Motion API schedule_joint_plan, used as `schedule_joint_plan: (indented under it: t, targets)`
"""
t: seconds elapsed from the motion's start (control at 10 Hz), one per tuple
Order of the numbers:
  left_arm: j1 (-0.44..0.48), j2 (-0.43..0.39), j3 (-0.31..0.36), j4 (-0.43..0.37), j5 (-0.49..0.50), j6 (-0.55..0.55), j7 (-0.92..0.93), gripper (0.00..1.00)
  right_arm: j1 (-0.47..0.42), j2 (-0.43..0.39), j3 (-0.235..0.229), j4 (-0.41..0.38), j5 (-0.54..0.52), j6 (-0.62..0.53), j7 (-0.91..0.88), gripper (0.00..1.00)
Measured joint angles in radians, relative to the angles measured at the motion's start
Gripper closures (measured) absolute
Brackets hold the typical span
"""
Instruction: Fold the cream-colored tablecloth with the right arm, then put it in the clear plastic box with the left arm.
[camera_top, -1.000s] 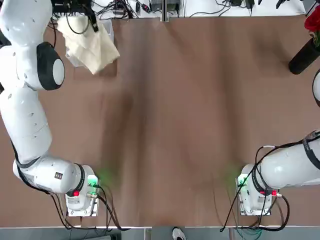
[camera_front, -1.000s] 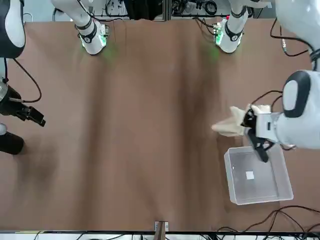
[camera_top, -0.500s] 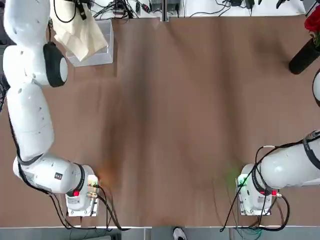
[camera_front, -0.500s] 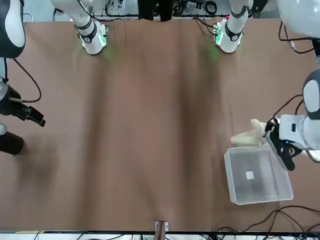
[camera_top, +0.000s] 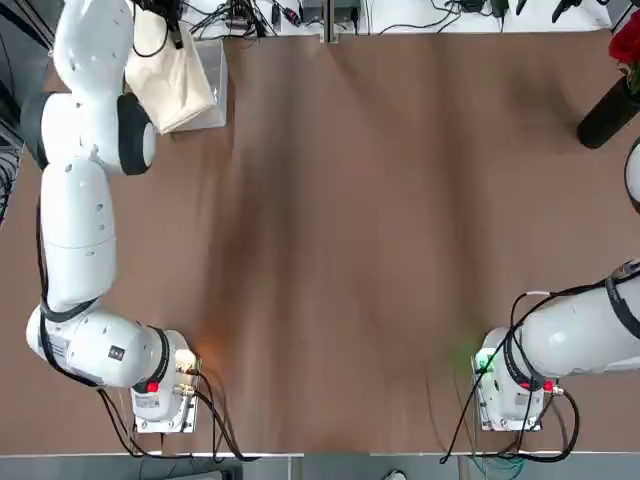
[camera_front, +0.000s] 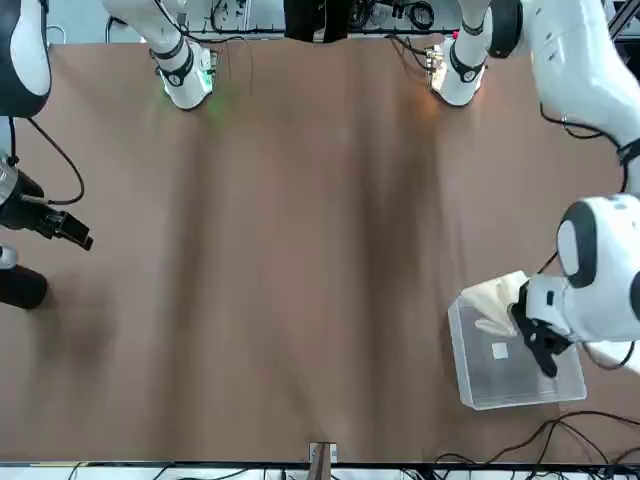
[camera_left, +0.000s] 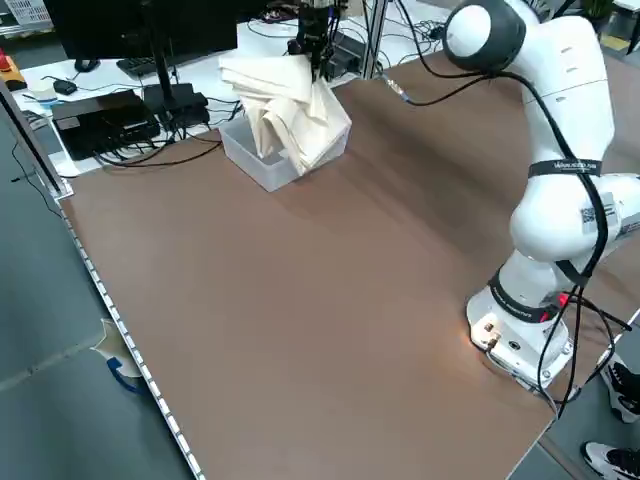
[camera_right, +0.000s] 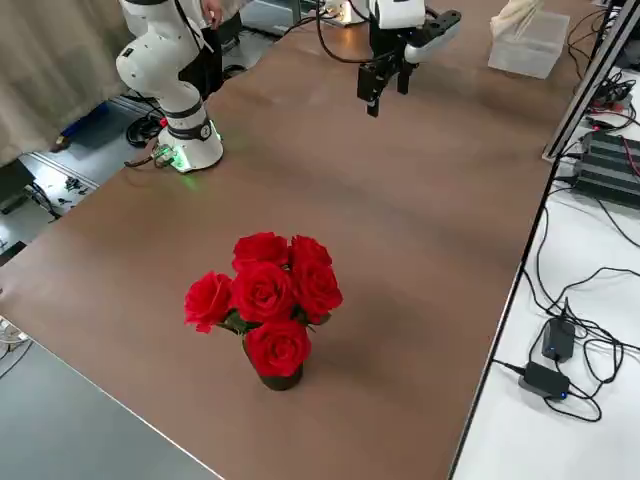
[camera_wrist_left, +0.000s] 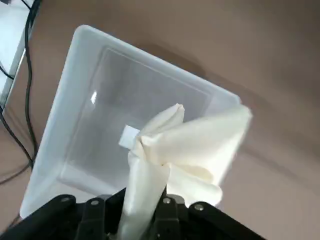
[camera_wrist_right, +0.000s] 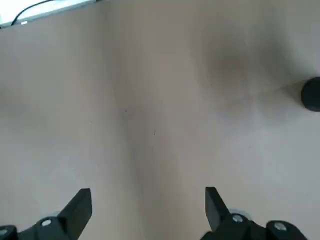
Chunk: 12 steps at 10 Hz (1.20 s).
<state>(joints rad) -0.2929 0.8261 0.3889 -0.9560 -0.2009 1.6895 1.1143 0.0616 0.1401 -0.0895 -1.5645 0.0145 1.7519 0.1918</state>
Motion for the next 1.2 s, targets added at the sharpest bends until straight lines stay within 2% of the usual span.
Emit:
schedule_joint_plan:
  t: [0.2,0.7,0.9,1.2]
  targets:
    - [-0.001,0.058,-0.012,0.002,0.0,0.108,0.002,0.86,0.001,0.017,0.001,0.0,0.0,0.001,-0.068,0.0]
    - [0.0,0.152,-0.022,0.003,0.0,0.355,-0.031,0.86,0.025,0.03,0.004,0.002,0.001,0.017,-0.079,0.0]
    - [-0.001,0.158,-0.021,0.003,0.009,0.369,-0.075,0.86,0.024,0.03,0.0,0.002,0.001,0.018,-0.079,0.0]
    - [-0.012,0.158,-0.022,-0.006,0.072,0.411,-0.102,0.86,0.025,0.03,0.001,0.002,0.001,0.021,-0.079,0.0]
